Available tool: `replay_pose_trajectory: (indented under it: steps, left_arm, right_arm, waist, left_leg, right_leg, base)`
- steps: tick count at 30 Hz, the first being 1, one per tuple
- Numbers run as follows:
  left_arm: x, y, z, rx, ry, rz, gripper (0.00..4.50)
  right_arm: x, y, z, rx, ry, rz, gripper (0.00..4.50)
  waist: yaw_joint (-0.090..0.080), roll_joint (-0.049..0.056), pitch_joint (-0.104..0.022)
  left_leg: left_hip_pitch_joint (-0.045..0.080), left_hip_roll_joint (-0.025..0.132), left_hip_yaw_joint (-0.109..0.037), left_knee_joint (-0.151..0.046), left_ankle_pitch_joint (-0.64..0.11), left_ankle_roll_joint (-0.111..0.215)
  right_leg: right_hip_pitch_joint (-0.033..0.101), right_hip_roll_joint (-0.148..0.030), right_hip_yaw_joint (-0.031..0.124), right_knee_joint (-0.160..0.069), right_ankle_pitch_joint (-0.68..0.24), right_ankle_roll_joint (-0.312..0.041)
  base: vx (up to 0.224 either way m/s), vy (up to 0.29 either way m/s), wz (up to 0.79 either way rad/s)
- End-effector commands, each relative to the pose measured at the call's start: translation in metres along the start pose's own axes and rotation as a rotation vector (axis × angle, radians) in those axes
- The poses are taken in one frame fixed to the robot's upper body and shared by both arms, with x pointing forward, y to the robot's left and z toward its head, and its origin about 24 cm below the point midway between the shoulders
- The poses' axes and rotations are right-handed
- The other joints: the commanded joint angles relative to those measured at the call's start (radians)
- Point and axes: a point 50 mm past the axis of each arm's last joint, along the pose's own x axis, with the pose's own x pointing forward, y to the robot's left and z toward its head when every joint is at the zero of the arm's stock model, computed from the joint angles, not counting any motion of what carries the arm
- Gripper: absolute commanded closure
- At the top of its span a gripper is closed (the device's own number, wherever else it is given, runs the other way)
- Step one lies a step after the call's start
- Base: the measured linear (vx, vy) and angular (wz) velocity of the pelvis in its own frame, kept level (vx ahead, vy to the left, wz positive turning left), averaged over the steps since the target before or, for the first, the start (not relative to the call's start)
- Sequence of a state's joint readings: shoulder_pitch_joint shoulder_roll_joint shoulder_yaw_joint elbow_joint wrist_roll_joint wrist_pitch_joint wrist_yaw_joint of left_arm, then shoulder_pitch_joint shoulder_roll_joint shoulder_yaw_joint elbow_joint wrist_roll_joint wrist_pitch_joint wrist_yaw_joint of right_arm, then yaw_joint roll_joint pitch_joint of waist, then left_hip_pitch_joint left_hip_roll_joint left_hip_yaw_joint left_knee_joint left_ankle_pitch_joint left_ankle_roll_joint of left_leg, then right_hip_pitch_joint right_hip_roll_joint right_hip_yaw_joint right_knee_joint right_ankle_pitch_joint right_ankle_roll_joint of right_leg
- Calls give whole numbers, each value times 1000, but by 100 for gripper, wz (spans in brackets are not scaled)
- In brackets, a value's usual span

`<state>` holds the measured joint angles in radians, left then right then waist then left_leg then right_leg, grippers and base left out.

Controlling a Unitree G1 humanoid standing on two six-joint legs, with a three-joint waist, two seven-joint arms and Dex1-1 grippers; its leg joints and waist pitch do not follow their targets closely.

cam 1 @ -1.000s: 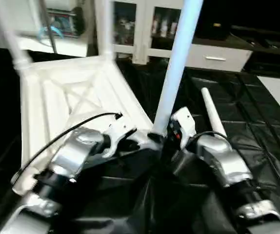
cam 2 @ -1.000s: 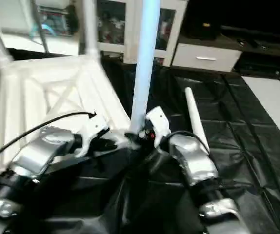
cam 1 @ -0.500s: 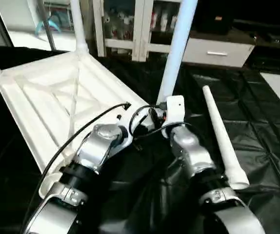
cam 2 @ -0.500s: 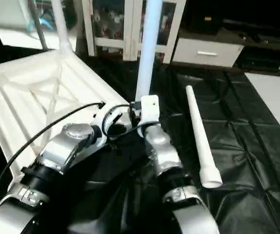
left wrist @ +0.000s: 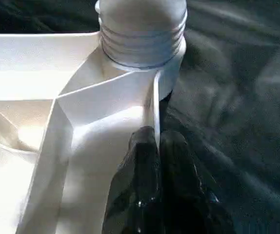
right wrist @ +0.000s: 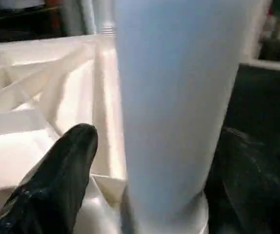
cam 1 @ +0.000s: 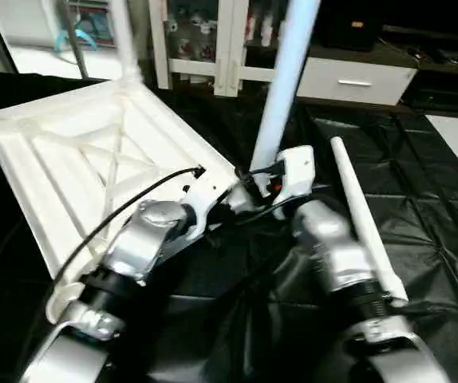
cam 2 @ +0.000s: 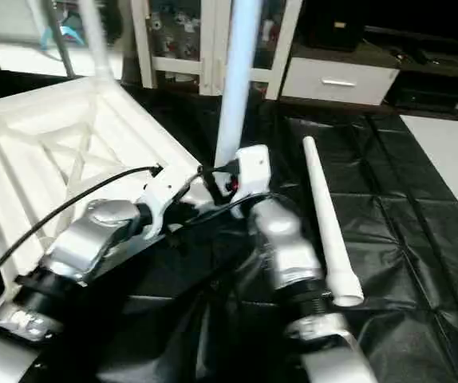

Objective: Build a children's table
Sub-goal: Rotate leg to tighten

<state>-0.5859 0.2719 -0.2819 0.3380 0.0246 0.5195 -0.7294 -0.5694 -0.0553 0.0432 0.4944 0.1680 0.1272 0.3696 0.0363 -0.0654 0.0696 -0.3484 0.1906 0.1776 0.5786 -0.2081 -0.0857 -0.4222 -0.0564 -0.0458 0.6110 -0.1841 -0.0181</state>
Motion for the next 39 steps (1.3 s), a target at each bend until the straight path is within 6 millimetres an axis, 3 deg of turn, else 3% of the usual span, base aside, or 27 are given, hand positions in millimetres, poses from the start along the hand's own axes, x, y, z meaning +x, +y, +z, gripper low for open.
replay_pose_trajectory:
  steps: [1, 5, 8, 9, 15, 19, 27, 39]
  left_arm:
    - [-4, -7, -24, -4, 80, -110, 450]
    - [-17, -7, -35, 41, 127, -231, 450]
    - [-27, -12, -38, 83, 151, -360, 450]
    - [-31, -16, -39, 83, 159, -415, 450]
    - [-35, -24, -38, 108, 150, -496, 450]
    - [-38, -30, -39, 118, 158, -552, 450]
    - [-39, -31, -40, 123, 173, -567, 450]
    - [-39, -32, -41, 123, 182, -567, 450]
  right_arm:
    - [-11, -9, 3, -35, 15, 97, 19]
    - [-32, -20, 2, -145, 103, 310, 4]
    - [-48, -22, -5, -209, 189, 475, 4]
    - [-52, -24, -8, -213, 217, 508, 4]
    - [-60, -17, -15, -205, 263, 636, 4]
    - [-64, -12, -20, -198, 289, 725, 4]
    - [-66, -10, -25, -220, 336, 789, 4]
    - [-64, -10, -26, -205, 339, 793, 113]
  waist:
    - [7, 11, -58]
    - [12, 16, -53]
    - [20, 13, -53]
    - [20, 9, -56]
    - [28, 11, -61]
    - [36, 8, -66]
    - [48, 6, -66]
    - [49, 5, -71]
  left_leg:
    - [1, 35, -4, -60, -71, 82]
    - [5, 39, -5, -63, -134, 63]
    - [6, 42, -7, -64, -148, 53]
    - [7, 43, -6, -64, -146, 53]
    - [10, 44, -3, -58, -95, 61]
    - [10, 43, -3, -54, -66, 75]
    - [9, 42, -4, -54, -91, 57]
    - [6, 40, -5, -50, -51, 66]
  right_leg:
    - [67, -74, 49, -57, -34, -252]
    - [64, -76, 50, -66, -113, -243]
    - [65, -79, 50, -69, -162, -236]
    - [65, -79, 51, -68, -162, -237]
    - [61, -79, 50, -57, -88, -268]
    - [65, -79, 48, -47, -28, -286]
    - [66, -80, 48, -51, -76, -269]
    - [69, -79, 47, -43, -30, -272]
  base:
    - [0, 0, 0]
    - [0, 0, 0]
    - [0, 0, 0]
    - [0, 0, 0]
    - [0, 0, 0]
    - [0, 0, 0]
    - [0, 0, 0]
    - [0, 0, 0]
